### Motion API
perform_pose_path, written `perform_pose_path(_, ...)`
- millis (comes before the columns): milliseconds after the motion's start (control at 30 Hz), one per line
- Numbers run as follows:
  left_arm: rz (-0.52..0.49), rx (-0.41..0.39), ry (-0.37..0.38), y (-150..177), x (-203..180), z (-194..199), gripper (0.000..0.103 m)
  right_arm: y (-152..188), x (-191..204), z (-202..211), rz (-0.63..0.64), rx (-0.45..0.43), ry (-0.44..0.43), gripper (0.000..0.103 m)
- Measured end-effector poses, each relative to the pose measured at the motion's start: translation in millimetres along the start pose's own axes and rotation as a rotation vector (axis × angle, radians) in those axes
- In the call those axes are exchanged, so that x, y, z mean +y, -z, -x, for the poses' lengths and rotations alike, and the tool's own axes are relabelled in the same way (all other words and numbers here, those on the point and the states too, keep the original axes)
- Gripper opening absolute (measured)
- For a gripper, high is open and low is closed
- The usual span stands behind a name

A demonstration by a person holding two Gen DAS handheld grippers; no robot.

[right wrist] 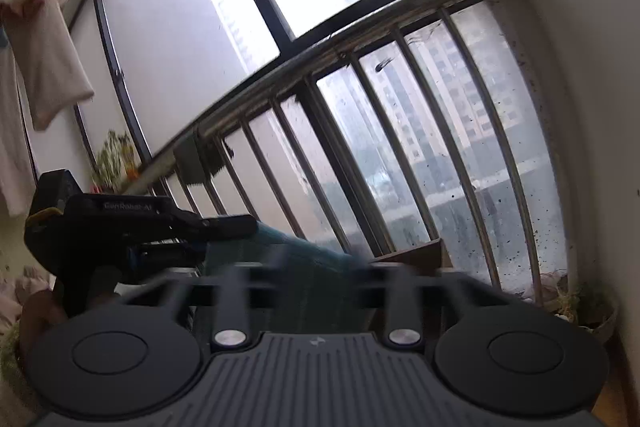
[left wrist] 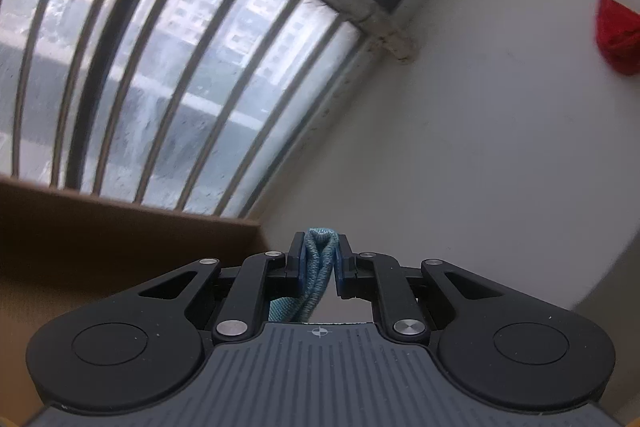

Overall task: Organize objects
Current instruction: 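Carry the teal towel up and over into the cardboard box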

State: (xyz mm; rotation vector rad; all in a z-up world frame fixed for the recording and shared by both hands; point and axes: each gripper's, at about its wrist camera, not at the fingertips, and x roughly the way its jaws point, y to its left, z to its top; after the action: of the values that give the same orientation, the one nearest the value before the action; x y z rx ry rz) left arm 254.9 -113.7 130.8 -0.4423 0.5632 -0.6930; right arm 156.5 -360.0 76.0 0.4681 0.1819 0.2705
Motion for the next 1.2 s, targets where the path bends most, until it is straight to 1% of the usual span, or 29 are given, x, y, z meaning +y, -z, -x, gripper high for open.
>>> perform_pose_path(67,-0.05,-0.022,0.035,-5,-16,15,0.012,6,-10,12,-0.017,-0.046,-0.048,0.095)
perform_pose_path(167,-0.117,-0.055,0.113,-9,-44,44,0.012,10,-22,27,-0.06,-0.087,-0.159,0.103)
perform_pose_path(267,-0.177,-0.099,0.201,-12,-72,74,0.012,14,-33,44,-0.117,-0.149,-0.292,0.103)
perform_pose_path(333,-0.191,-0.114,0.256,-12,-85,86,0.012,16,-37,50,-0.155,-0.178,-0.363,0.103)
perform_pose_path(433,-0.186,-0.123,0.284,-6,-94,95,0.012,17,-38,57,-0.207,-0.209,-0.457,0.103)
perform_pose_path(533,-0.15,-0.095,0.298,7,-93,100,0.012,18,-35,66,-0.233,-0.254,-0.556,0.103)
perform_pose_path(567,-0.134,-0.086,0.305,6,-90,97,0.012,19,-34,71,-0.237,-0.269,-0.587,0.103)
perform_pose_path(633,-0.118,-0.074,0.316,10,-89,101,0.012,18,-29,79,-0.235,-0.284,-0.64,0.092)
perform_pose_path(667,-0.12,-0.075,0.317,12,-90,103,0.012,17,-26,83,-0.225,-0.287,-0.649,0.073)
perform_pose_path(700,-0.12,-0.077,0.315,12,-91,108,0.012,16,-21,86,-0.21,-0.277,-0.64,0.059)
perform_pose_path(733,-0.122,-0.078,0.318,13,-91,109,0.012,15,-16,89,-0.195,-0.265,-0.623,0.058)
perform_pose_path(767,-0.122,-0.082,0.32,14,-91,110,0.012,14,-12,91,-0.177,-0.259,-0.61,0.052)
perform_pose_path(800,-0.124,-0.088,0.318,15,-90,113,0.012,13,-8,93,-0.157,-0.257,-0.601,0.039)
perform_pose_path(867,-0.14,-0.11,0.3,16,-90,117,0.012,11,-1,98,-0.123,-0.249,-0.574,0.023)
perform_pose_path(967,-0.179,-0.15,0.234,16,-87,117,0.012,6,8,101,-0.071,-0.259,-0.518,0.018)
perform_pose_path(1067,-0.213,-0.195,0.131,16,-78,108,0.012,-3,18,97,-0.004,-0.246,-0.448,0.016)
perform_pose_path(1133,-0.202,-0.207,0.071,15,-66,95,0.012,-9,25,88,0.051,-0.217,-0.396,0.014)
perform_pose_path(1200,-0.183,-0.215,0.019,15,-53,80,0.012,-13,32,72,0.125,-0.174,-0.322,0.014)
